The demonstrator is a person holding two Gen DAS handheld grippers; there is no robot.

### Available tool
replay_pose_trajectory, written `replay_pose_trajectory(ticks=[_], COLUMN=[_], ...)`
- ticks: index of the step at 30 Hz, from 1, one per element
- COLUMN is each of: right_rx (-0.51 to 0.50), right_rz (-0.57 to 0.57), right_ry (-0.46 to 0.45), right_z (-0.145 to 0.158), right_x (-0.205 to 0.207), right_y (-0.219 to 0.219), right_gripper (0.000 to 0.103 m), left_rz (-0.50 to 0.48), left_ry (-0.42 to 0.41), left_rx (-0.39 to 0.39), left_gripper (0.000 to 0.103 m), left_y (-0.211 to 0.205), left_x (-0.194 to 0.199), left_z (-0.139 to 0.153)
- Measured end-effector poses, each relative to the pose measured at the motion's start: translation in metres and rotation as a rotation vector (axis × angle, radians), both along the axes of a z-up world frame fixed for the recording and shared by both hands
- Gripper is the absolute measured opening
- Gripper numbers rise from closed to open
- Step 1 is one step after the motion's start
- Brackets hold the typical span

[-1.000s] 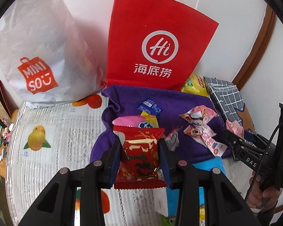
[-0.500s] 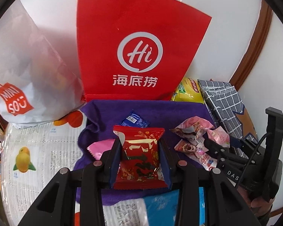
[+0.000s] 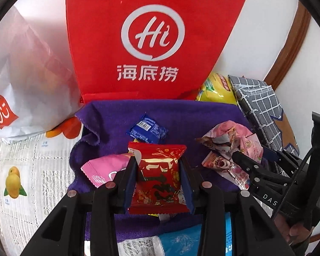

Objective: Organize snacks
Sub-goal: 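Open the right gripper over the towel while the left gripper releases the red packet, then withdraw both open grippers from the towel back over the remaining snacks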

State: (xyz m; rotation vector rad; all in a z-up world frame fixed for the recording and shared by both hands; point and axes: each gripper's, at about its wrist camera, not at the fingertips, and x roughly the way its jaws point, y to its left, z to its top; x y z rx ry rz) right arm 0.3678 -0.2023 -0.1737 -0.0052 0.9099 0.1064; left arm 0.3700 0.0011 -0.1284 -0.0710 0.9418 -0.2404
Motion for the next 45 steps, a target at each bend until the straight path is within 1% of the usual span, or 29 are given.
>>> replay_pose_trajectory(ticks=[3,6,10,12,14,15,19,25,28,30,31,33,36,38,41,45], right_rx=[-0.006,-0.019,-0.028,-0.022,-0.026,-0.032,-0.058,-0.053,-0.091,-0.122,-0.123,-0.085,-0.032,-0.033,-0.04,-0.048], right_rz=[0.004,0.005,-0.004,-0.006,-0.009,-0.01,-0.015,-0.042,-0.073,-0.091,-0.1,-0.103,-0.083,-0.081,-0.079,-0.083], right_ry=[0.004,-0.001,-0.004,-0.009,-0.014,-0.017,-0.047,-0.034,-0.037,-0.056,-0.062,-0.066,-0.078,-0.104,-0.11,-0.124], right_z=[-0.001,0.0,0.003,0.008,0.014,0.017,0.037,0.062,0.072,0.078,0.081,0.085,0.093,0.099,0.103,0.103], right_x=[0.0,0.0,-0.002,-0.005,-0.009,-0.012,-0.03,-0.062,-0.081,-0.096,-0.104,-0.118,-0.139,-0.155,-0.175,-0.199], right_y=[0.002,0.004,0.005,0.006,0.007,0.008,0.009,0.005,0.005,0.006,0.005,0.003,0.003,0.005,0.006,0.006], right_gripper=[0.059,0.064,0.076,0.08,0.082,0.082,0.082,0.083,0.084,0.086,0.087,0.088,0.088,0.088,0.088,0.088], left_rz=[-0.005,-0.005,-0.005,-0.007,-0.006,-0.005,0.0,0.02,0.028,0.034,0.035,0.039,0.049,0.053,0.064,0.073], left_ry=[0.011,0.01,0.015,0.02,0.017,0.011,-0.032,-0.069,-0.082,-0.092,-0.098,-0.106,-0.115,-0.117,-0.129,-0.145], left_rx=[-0.012,-0.014,-0.023,-0.031,-0.04,-0.039,-0.014,-0.031,-0.001,0.018,0.027,0.037,0.03,0.019,0.01,0.02], left_gripper=[0.037,0.037,0.038,0.044,0.064,0.067,0.073,0.073,0.073,0.074,0.075,0.077,0.077,0.077,0.077,0.077], left_y=[0.0,0.0,0.001,0.002,0.003,0.003,0.002,0.006,0.009,0.012,0.013,0.016,0.021,0.024,0.028,0.03], left_x=[0.001,0.001,0.002,0.001,-0.001,-0.003,-0.016,-0.045,-0.067,-0.082,-0.092,-0.11,-0.136,-0.152,-0.179,-0.207], left_z=[-0.002,-0.001,0.001,0.003,0.008,0.011,0.029,0.053,0.061,0.064,0.066,0.068,0.071,0.072,0.072,0.068])
